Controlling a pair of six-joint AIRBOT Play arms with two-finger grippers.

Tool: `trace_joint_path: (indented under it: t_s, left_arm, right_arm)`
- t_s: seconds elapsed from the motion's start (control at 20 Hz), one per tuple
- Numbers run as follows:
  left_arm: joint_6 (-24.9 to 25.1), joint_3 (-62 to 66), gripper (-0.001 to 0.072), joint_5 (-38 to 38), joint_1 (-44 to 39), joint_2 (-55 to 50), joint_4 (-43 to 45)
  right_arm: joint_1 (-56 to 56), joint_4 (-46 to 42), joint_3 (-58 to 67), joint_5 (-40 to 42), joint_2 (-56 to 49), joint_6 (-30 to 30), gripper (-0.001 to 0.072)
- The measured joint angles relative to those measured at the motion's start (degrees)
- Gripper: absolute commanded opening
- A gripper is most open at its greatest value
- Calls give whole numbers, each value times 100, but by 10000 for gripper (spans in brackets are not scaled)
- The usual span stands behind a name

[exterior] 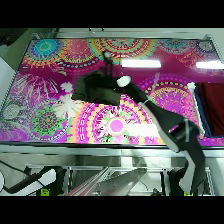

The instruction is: Fold the shirts.

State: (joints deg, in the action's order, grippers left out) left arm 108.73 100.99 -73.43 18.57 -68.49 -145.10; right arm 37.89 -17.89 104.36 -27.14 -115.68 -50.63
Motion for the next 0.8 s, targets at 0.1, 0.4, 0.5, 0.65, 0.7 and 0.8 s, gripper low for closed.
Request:
trace_joint_path:
  t_s: [0.1, 0.4, 0.5, 0.65, 0.7, 0.8]
  left_arm:
    - [48, -468, 11, -44, 219, 308, 13]
    - [304, -1674, 11, -81, 426, 728, 11]
    - [363, -1880, 11, -83, 435, 717, 7]
    - [433, -2024, 11, -118, 376, 616, -4]
    - [455, -2046, 11, -122, 339, 581, -9]
    - [496, -2074, 11, -122, 238, 494, -9]
  right_arm:
    - [321, 20, 326, 232, -446, 22, 582]
    - [-426, -901, 623, -990, -15, -402, 575]
    - [-1003, -1537, 640, -1781, 315, -876, 577]
    - [-1827, -2468, 579, -2911, 562, -1762, 584]
    - [-2037, -2673, 481, -3189, 562, -2017, 585]
    - [-2297, -2872, 273, -3484, 487, -2367, 589]
